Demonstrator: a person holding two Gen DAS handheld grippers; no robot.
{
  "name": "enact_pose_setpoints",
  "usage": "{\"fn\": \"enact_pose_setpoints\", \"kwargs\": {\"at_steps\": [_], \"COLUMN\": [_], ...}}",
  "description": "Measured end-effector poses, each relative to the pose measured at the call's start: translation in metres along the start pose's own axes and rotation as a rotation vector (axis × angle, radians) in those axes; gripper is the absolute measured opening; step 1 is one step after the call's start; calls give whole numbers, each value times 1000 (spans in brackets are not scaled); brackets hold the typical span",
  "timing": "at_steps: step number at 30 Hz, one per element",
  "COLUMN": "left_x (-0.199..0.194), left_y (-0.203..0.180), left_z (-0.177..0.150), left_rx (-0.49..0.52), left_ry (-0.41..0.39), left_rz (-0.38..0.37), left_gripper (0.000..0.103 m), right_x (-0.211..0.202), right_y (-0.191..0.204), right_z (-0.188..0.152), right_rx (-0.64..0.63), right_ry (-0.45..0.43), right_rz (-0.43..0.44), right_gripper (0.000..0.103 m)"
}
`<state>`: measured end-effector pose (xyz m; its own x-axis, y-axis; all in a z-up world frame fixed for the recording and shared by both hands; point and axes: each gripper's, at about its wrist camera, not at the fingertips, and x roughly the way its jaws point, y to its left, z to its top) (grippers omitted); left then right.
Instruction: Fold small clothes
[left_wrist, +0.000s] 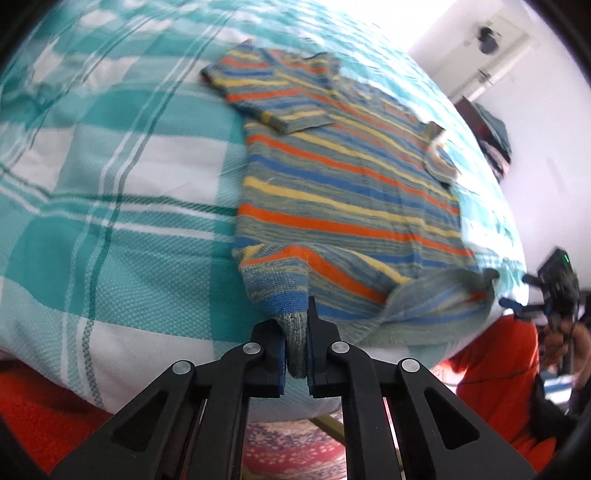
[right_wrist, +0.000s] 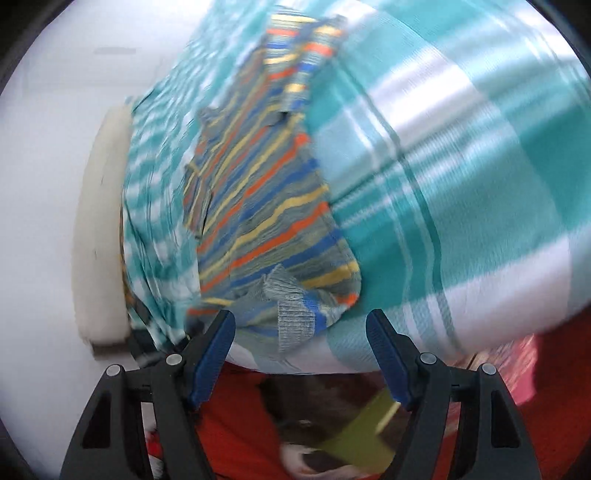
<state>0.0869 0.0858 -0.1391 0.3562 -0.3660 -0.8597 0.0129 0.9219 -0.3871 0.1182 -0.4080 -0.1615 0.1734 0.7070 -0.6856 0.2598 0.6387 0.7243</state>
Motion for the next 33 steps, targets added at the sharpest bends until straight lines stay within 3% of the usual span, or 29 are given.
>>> {"fn": "enact_pose_setpoints", "kwargs": {"at_steps": [4, 7, 8, 9, 10, 13, 14, 16, 17, 18, 20, 21, 22, 26, 28, 29, 31, 32, 33], "left_x": [-8, -6, -7, -7, -9, -10, -8, -2, 2, 5, 6, 6, 5, 3, 10, 12, 17, 13, 8], "left_y": [-13, -8, -3, 0, 6, 14, 14, 14, 13, 12, 11, 11, 13, 17, 16, 16, 12, 11, 11], "left_z": [-3, -1, -1, -2, -1, -2, -2, -2, -2, -2, -2, -2, -2, -3, -3, -3, -4, -3, -3], "left_rx": [119, 124, 110, 98, 68, 26, 25, 25, 25, 26, 25, 21, 5, -24, -19, -18, -16, -25, -40], "left_ry": [5, 24, 25, 24, 22, 18, 20, 40, 52, 60, 68, 64, 58, 47, 67, 80, 120, 144, 160], "left_rz": [22, 41, 41, 38, 23, -9, -10, -3, 1, 3, 1, -1, -14, -41, -37, -36, -25, -20, -22], "left_gripper": [6, 6, 6, 6, 6, 6, 7, 7, 7, 7, 7, 7, 7, 7, 7, 7, 7, 6, 6], "right_x": [13, 36, 45, 53, 59, 55, 51, 48, 50, 51, 66, 67, 68, 49, 46, 50, 63, 71, 71], "right_y": [-15, -14, -9, -4, 0, 10, 10, 6, 3, 0, 2, 0, -1, -20, -23, -24, -21, -16, -12], "right_z": [12, 26, 27, 25, 20, 7, 5, 6, 5, 2, -4, -7, -10, -9, -9, -10, -13, -16, -18], "right_rx": [179, 183, 134, 78, 36, -52, -70, -67, -36, -3, 0, -4, 8, 88, 65, 57, 22, -20, -59], "right_ry": [-6, 39, 75, 124, 165, 213, 199, 175, 175, 182, 216, 221, 218, 161, 155, 162, 204, 235, 251], "right_rz": [54, 50, 4, -35, -56, -81, -94, -94, -73, -22, 22, 30, 51, 144, 122, 99, 92, 62, 20], "right_gripper": [74, 73, 59, 23, 11, 11, 12, 30, 65, 86, 85, 76, 74, 76, 76, 73, 45, 6, 6]}}
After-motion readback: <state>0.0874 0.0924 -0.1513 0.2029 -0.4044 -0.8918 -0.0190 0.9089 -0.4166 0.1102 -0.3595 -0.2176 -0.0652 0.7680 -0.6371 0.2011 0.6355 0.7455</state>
